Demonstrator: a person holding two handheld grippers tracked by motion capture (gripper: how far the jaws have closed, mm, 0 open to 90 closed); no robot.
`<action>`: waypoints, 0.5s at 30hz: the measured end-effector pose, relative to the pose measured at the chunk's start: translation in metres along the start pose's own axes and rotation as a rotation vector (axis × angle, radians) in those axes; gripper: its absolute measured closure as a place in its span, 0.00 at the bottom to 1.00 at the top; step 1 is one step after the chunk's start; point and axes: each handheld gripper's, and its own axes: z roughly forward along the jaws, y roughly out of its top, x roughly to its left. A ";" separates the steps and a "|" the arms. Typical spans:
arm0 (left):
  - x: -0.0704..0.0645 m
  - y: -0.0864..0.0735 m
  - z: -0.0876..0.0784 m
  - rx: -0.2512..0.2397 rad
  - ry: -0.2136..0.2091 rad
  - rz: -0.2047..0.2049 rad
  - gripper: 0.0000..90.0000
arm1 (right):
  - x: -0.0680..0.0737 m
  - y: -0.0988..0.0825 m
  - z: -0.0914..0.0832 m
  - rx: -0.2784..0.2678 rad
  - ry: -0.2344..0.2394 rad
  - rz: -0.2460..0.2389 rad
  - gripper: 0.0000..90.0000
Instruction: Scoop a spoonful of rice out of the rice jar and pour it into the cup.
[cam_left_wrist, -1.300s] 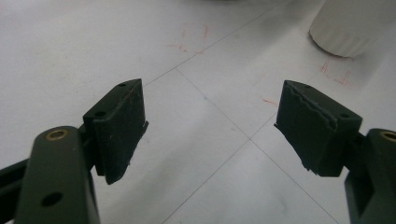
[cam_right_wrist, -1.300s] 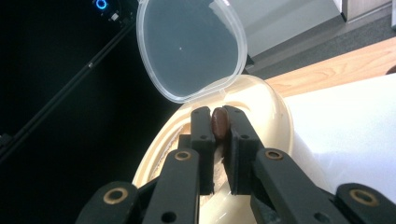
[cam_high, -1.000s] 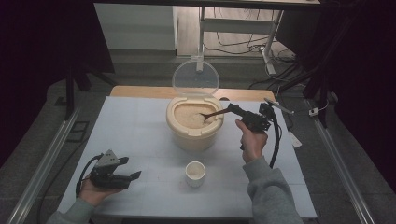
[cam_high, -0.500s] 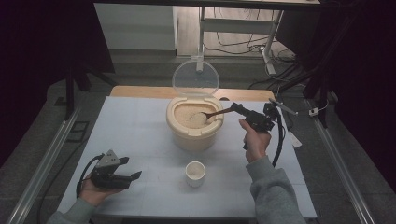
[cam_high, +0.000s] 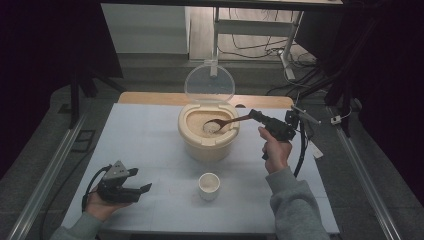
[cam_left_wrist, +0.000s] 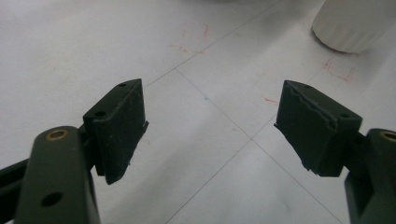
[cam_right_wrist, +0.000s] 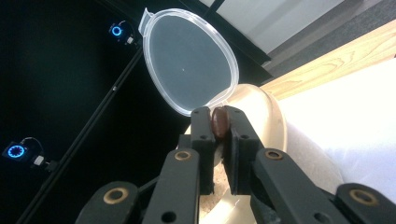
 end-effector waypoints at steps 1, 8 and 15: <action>0.000 0.000 0.000 0.000 0.000 0.000 0.27 | 0.000 0.000 0.000 -0.001 0.002 0.000 0.92; 0.000 0.000 0.000 0.002 0.001 0.003 0.26 | 0.001 0.002 -0.004 -0.004 0.014 0.004 0.92; 0.000 0.000 0.000 0.001 0.001 0.003 0.27 | 0.005 0.005 -0.007 -0.004 0.026 -0.001 0.92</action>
